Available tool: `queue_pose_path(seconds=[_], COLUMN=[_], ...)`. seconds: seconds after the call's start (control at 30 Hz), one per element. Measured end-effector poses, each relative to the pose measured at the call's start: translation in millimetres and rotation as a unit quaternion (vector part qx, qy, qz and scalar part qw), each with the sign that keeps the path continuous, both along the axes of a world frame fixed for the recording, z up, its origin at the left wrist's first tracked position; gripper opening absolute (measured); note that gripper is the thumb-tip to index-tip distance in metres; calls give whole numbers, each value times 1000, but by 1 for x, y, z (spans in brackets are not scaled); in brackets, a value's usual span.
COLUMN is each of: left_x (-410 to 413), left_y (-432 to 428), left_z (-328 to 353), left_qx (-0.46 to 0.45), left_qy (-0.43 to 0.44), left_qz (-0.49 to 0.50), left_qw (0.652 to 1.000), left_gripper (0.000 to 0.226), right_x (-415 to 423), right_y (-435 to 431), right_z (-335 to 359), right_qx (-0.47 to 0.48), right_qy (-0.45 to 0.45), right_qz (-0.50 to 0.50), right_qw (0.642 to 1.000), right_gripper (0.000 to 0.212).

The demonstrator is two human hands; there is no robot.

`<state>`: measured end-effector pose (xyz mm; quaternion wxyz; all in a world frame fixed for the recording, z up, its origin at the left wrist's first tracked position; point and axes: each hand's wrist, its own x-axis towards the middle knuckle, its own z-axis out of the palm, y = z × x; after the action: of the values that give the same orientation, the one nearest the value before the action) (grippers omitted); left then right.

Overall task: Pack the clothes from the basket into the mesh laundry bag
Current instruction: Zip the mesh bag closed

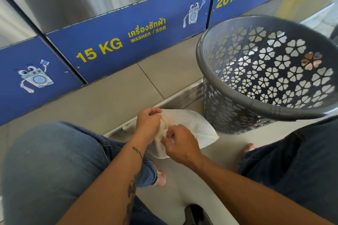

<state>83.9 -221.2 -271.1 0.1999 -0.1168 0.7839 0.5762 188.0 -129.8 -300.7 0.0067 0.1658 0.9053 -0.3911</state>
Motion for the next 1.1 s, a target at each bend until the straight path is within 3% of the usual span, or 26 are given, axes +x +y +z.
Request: queue_pose_path(seconds=[0.33,0.47,0.57,0.63,0.73,0.87,0.97,1.1], left_x=[-4,-3,-1,0,3,4,8,5], left_y=[9,6,8,9,5,2,2,-4], left_z=[20,20,19,16,12,12,11,9], left_qx=[91,-64,-144,-184,-239,-257,-263,-223], left_qy=[-55,86,176,219,270,292,281,272], left_qz=[53,-91,-250,-295,-293,-257,-263,-266], left_qw=[993,990,941,912,886,885,885,897], left_gripper=[26,30,35,30,21,22,22,28], right_x=[-12,-14,-15,-16,-15,-8,0,5], right_y=[16,42,55,59,59,59,57,59], right_z=[5,12,17,16,13,10,3,-2], right_qx=[29,36,37,59,143,220,217,140], right_qy=[95,142,155,149,166,175,132,102], right_qz=[-15,-28,-40,-28,28,71,80,109], right_qw=[995,989,986,987,975,957,964,979], right_gripper=[14,12,13,13,15,16,13,12])
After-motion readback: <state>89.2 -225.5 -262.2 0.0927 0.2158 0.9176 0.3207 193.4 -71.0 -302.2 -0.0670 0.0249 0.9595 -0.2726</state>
